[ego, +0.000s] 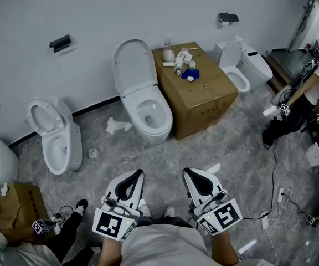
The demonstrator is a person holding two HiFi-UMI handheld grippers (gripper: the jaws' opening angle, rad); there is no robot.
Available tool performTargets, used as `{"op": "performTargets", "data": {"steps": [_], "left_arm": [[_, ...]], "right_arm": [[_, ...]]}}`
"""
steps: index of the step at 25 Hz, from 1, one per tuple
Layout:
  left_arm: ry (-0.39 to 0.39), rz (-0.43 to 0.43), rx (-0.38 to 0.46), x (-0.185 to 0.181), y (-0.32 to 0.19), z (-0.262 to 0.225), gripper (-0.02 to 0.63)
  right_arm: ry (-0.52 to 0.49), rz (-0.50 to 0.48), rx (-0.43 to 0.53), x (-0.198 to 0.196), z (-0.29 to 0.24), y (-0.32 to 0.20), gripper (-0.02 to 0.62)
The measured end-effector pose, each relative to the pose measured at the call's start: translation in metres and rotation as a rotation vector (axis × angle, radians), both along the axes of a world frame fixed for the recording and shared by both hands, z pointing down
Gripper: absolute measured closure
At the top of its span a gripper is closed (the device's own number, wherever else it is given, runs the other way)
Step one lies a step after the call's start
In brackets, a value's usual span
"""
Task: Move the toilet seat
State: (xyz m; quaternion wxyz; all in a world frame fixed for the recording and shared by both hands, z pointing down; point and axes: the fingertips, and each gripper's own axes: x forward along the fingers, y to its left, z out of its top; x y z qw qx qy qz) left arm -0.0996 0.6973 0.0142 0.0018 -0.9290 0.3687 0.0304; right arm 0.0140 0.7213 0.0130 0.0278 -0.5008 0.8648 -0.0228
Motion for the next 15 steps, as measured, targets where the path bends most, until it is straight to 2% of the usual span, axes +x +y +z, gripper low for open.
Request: {"op": "performTargets", "data": {"steps": [8, 15], "left_arm": [[0.003, -0.001, -0.007, 0.013, 0.004, 0.001, 0.595], [0.005, -0.021, -0.007, 0.032, 0.013, 0.001, 0.596]], "right_arm": [[-0.036, 0.005, 0.008, 0.015, -0.002, 0.004, 0.583], [-0.043, -0.035, 0.007, 0.029, 0.002, 0.011, 0.583]]}}
